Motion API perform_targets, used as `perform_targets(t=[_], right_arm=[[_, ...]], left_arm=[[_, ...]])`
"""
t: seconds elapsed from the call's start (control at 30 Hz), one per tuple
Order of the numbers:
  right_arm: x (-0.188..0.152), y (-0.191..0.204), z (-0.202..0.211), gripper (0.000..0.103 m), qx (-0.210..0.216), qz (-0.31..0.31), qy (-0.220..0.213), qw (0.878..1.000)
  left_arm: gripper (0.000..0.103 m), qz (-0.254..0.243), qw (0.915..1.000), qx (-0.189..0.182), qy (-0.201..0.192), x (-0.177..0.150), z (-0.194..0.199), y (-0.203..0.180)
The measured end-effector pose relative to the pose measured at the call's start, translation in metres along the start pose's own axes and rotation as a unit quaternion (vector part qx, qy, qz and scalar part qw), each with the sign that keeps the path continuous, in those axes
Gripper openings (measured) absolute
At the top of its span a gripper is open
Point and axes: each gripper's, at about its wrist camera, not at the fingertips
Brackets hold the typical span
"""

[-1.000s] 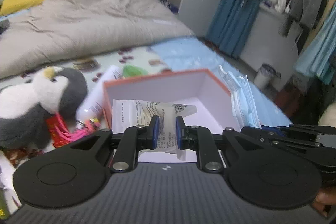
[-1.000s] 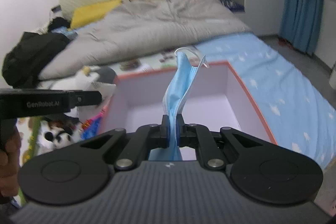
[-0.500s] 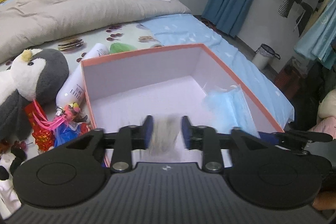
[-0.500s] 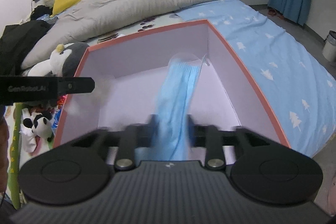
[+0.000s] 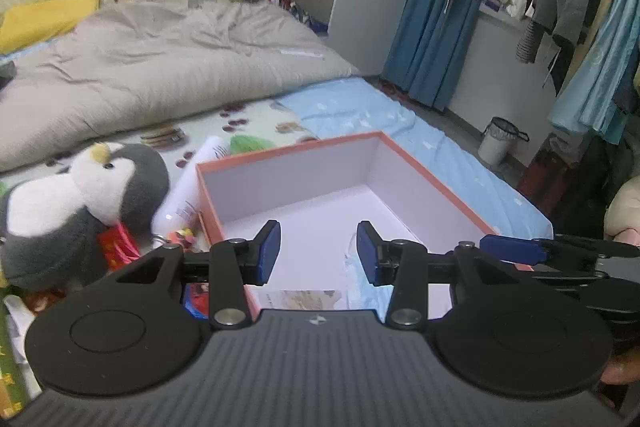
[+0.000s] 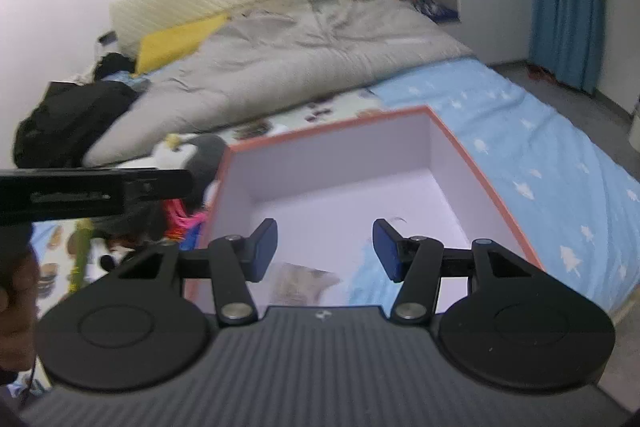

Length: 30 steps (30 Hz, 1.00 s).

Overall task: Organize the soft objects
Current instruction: 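Withdraw the right gripper from the box back toward the pile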

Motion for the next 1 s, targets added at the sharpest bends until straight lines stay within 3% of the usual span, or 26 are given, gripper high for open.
perform_targets(t=[0.43,0.57,0.73,1.0], right_arm=[[-0.014,0.058,0.045,0.056,0.028,0.034,-0.059,0.997],[-0.021,0.075,0.051,0.056,0.037,0.042,-0.058,0.997],[-0.034,0.094,0.049,0.056,0.052,0.051,-0.044,0.996],[-0.061,0.123,0.047,0.056,0.063,0.052,-0.013,0.997]], left_arm=[[0.048,0.023,0.9985,0.030,-0.038,-0.035,0.072,0.033],[0.048,0.041,0.9978,0.036,-0.037,-0.053,0.087,0.046],[0.048,0.050,0.9957,0.068,-0.040,-0.075,0.098,0.063],[0.048,0.084,0.9925,0.088,-0.016,-0.110,0.116,0.094]])
Point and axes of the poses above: each gripper's, at about its wrist camera, not at the fingertips, and z roughly against the way its jaws point, y to its left, x to its top, and after that the axes turned 11 degrees about z, right-handed
